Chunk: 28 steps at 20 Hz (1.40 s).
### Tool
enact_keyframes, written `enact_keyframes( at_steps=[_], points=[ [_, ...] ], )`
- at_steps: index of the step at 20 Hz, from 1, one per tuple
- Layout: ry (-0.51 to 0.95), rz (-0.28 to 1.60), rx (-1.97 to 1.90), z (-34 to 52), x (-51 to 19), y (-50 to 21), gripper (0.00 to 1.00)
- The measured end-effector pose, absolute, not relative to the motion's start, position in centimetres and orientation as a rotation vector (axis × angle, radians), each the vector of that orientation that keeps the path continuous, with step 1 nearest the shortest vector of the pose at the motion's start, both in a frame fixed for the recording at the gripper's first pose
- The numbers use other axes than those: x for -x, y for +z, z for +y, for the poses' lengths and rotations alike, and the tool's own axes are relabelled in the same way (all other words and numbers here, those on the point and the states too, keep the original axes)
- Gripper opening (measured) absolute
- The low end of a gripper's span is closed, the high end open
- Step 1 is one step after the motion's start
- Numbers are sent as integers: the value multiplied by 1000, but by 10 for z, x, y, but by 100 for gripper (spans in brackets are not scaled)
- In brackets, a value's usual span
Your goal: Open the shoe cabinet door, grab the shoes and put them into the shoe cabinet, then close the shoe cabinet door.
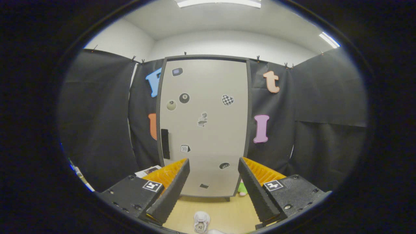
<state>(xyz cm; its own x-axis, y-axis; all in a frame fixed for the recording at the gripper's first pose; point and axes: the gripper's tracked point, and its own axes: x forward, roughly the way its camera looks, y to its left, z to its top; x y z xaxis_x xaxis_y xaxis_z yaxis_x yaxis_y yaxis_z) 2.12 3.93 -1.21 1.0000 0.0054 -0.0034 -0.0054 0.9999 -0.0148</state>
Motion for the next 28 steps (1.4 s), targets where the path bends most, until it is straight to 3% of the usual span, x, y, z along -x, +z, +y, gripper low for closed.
enact_keyframes(
  at_steps=[17, 26, 28],
  points=[
    [149, 19, -11, 182, -191, -35, 98],
    [160, 75, -46, 206, -257, -56, 98],
    [157, 72, -40, 208, -263, -56, 94]
  ],
)
